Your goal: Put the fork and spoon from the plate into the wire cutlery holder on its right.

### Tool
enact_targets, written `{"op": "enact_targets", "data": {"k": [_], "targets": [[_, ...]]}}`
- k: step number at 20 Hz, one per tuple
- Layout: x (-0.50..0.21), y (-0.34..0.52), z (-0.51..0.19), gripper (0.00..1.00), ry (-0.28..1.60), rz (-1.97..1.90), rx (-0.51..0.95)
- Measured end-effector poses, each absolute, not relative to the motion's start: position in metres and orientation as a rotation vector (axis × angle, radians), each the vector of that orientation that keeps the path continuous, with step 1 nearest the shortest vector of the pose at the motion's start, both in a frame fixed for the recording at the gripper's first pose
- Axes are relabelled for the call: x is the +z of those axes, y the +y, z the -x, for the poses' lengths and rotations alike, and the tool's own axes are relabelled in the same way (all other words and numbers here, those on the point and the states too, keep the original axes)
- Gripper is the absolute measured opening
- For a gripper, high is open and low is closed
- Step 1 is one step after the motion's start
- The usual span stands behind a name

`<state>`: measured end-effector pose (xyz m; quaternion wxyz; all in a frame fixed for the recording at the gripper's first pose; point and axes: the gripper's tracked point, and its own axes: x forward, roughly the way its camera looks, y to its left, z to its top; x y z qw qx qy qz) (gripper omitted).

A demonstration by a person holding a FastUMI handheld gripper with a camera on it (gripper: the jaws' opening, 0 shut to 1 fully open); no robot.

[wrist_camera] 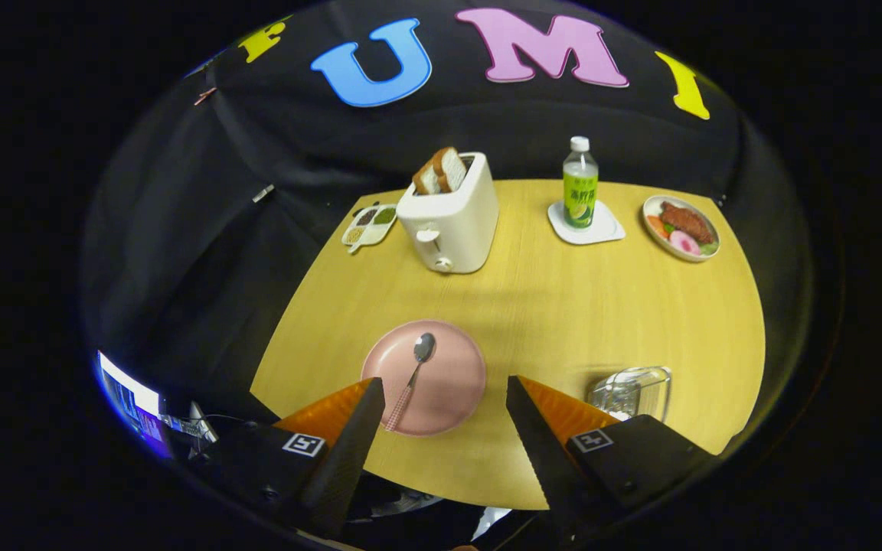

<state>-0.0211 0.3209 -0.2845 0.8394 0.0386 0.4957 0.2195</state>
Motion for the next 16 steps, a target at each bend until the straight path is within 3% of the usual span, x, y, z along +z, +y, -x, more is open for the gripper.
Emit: {"op": "enact_targets", "data": {"k": [6, 12, 14, 16], "targets": [[-0.372, 0.381, 0.044, 1.00, 1.176, 0.047, 0.482], [-0.422, 0.387, 0.040, 0.99, 1.239, 0.152, 0.408], [-0.433, 0.388, 0.046, 0.97, 1.268, 0.160, 0.413], [-0.441, 0.388, 0.049, 0.87, 1.279, 0.181, 0.413]]}}
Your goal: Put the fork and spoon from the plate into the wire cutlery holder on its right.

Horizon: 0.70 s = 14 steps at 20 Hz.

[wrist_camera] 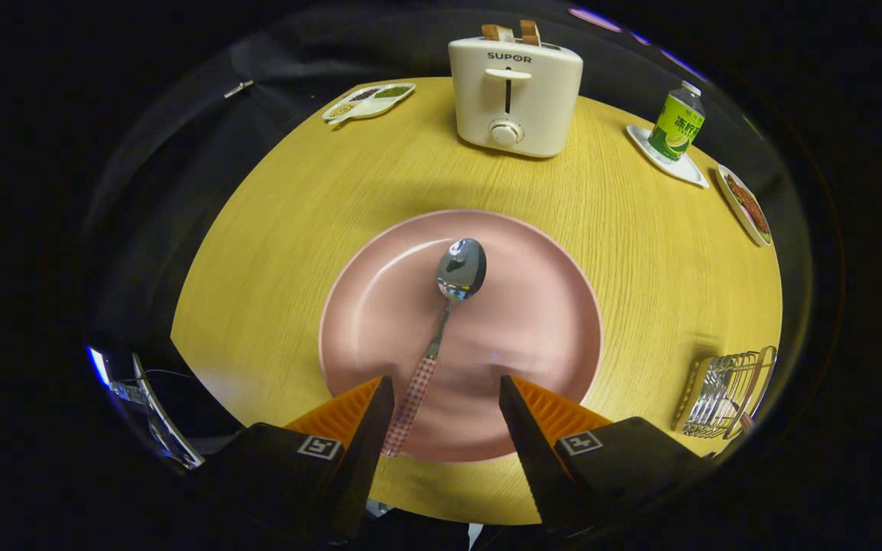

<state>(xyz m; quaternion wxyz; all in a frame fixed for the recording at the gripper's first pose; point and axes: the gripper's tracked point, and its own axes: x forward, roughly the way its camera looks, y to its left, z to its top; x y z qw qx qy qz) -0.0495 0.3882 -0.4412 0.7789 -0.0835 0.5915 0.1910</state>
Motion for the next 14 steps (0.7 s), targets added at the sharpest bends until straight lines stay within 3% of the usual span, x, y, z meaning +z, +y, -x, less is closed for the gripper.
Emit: {"op": "enact_targets", "data": {"k": [2, 8, 10, 14], "targets": [[-0.449, 0.391, 0.056, 0.78, 1.306, 0.173, 0.416], [-0.461, 0.382, 0.059, 0.24, 1.336, 0.211, 0.386], [-0.459, 0.382, 0.058, 0.16, 1.334, 0.201, 0.400], [-0.448, 0.381, 0.058, 0.12, 1.341, 0.131, 0.467]]}}
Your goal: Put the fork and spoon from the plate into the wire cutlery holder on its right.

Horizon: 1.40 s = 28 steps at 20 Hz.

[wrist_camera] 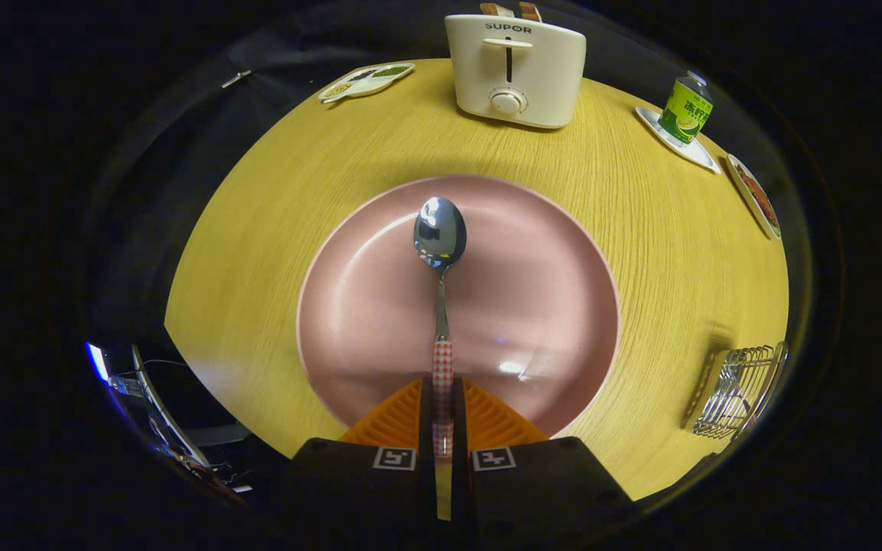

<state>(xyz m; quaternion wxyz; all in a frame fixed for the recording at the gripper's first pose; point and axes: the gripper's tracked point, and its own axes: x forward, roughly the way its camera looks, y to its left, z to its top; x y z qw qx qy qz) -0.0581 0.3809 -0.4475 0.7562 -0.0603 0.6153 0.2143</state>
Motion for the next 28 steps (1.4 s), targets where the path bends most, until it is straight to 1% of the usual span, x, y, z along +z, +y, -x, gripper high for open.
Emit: {"op": "enact_targets", "data": {"k": [3, 7, 13, 17, 20, 23, 27, 28], "targets": [[-0.418, 0.366, 0.048, 0.12, 1.299, 0.088, 0.512], [-0.366, 0.320, 0.046, 0.12, 1.255, 0.077, 0.544], [-0.298, 0.209, 0.048, 0.12, 1.204, 0.196, 0.517], [-0.267, 0.140, 0.060, 0.12, 1.281, 0.292, 0.510], [-0.261, 0.089, 0.060, 0.12, 1.367, 0.412, 0.499], [-0.262, 0.059, 0.051, 0.12, 1.447, 0.529, 0.509], [-0.263, 0.034, 0.055, 0.12, 1.608, 0.656, 0.564], [-0.273, 0.029, 0.058, 0.12, 1.657, 0.688, 0.581]]}}
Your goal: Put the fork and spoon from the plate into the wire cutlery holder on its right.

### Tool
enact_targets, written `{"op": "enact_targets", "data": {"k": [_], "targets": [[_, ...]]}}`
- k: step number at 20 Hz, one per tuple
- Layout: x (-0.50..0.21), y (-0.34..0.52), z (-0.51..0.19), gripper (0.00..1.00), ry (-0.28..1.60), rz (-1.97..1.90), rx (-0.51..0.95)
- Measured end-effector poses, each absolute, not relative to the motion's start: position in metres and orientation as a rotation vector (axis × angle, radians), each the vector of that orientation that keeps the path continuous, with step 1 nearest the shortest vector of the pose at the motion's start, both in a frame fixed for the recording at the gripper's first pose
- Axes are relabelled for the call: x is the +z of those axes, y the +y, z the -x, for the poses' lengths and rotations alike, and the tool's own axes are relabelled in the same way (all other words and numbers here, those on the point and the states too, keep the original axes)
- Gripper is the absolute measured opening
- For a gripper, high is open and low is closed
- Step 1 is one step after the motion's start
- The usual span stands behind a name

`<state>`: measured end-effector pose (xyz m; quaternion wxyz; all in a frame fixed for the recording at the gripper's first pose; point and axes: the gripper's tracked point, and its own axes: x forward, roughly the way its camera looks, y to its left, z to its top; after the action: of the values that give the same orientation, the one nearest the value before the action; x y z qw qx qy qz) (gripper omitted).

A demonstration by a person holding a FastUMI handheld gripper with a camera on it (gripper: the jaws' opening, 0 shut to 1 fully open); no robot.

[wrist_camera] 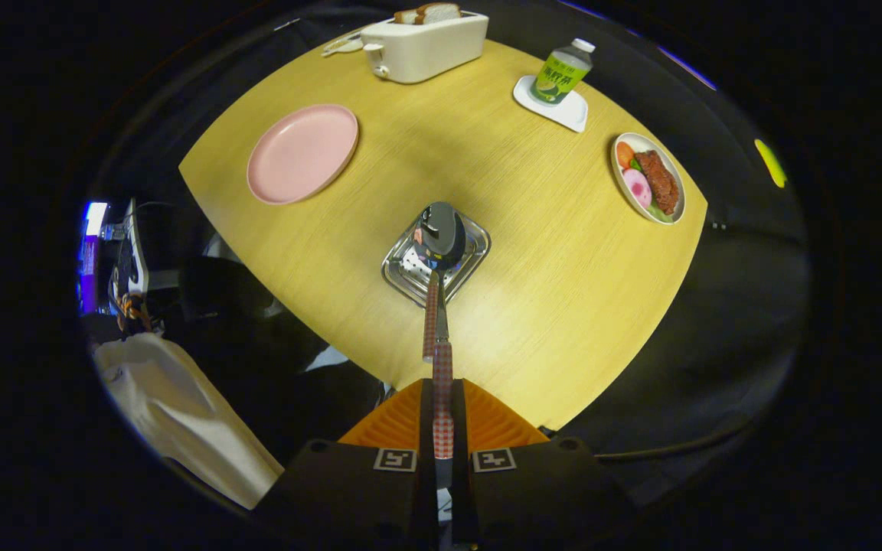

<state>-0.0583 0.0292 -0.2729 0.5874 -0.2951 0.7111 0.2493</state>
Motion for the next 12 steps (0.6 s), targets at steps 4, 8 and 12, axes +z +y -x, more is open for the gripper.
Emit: {"op": "enact_targets", "data": {"k": [4, 8, 12], "targets": [[-0.280, 0.024, 0.054, 0.12, 1.810, 0.790, 0.625], [-0.298, 0.025, 0.038, 0.12, 1.886, 0.861, 0.629], [-0.309, 0.029, 0.033, 0.12, 1.954, 0.893, 0.623]]}}
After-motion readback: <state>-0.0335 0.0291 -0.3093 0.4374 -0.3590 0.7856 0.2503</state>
